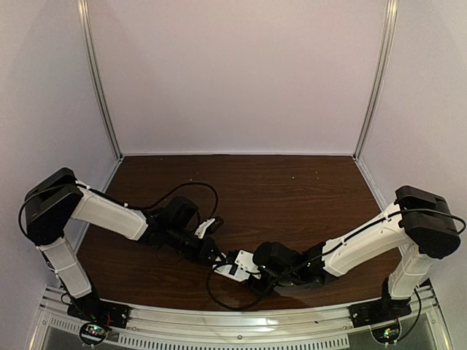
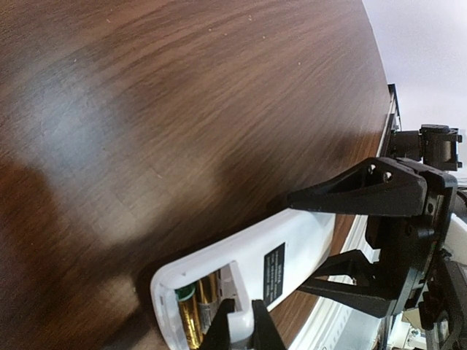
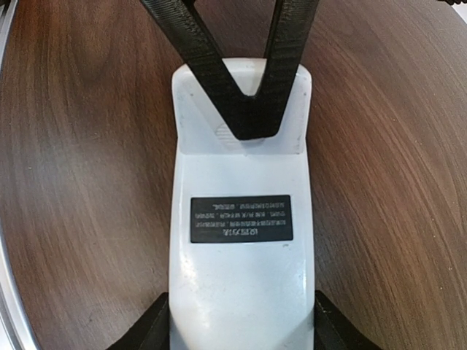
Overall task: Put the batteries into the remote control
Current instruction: Load the battery cover onto the remote control without the battery cover.
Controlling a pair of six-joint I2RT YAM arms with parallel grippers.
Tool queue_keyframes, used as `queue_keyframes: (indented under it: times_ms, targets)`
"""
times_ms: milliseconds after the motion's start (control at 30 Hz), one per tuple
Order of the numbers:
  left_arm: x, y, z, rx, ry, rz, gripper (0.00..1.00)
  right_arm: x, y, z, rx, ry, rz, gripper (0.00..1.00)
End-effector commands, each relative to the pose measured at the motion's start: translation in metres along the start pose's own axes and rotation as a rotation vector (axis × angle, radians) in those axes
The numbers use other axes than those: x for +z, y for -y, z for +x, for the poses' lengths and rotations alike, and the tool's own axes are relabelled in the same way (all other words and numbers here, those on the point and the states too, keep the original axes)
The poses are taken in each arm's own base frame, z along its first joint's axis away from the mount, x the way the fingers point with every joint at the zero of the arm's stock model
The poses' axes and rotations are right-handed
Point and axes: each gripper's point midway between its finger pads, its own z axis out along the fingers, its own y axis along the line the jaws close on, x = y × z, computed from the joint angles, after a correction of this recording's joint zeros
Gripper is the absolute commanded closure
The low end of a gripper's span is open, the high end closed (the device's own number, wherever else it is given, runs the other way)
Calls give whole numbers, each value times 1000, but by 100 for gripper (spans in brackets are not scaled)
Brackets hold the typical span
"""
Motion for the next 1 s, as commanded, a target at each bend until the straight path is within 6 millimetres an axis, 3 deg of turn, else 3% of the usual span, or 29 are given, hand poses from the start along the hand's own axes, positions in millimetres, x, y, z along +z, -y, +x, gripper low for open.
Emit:
queue_keyframes:
  times_ms: [0, 100, 233, 633, 967]
  targets:
    - [10, -18, 14, -25, -39, -48, 100, -8, 0, -29, 11, 115, 3, 100]
    - [11, -27, 17, -33, -54, -110, 100, -8, 1, -30, 13, 122, 8, 100]
    - [11, -35, 20, -37, -63, -166, 83, -8, 1, -29, 13, 123, 8, 100]
    - [1, -47, 16, -6, -76, -309, 77, -8, 1, -28, 13, 120, 11, 100]
    - [-5, -36, 6, 42, -55, -339, 73, -8, 1, -27, 12, 120, 10, 100]
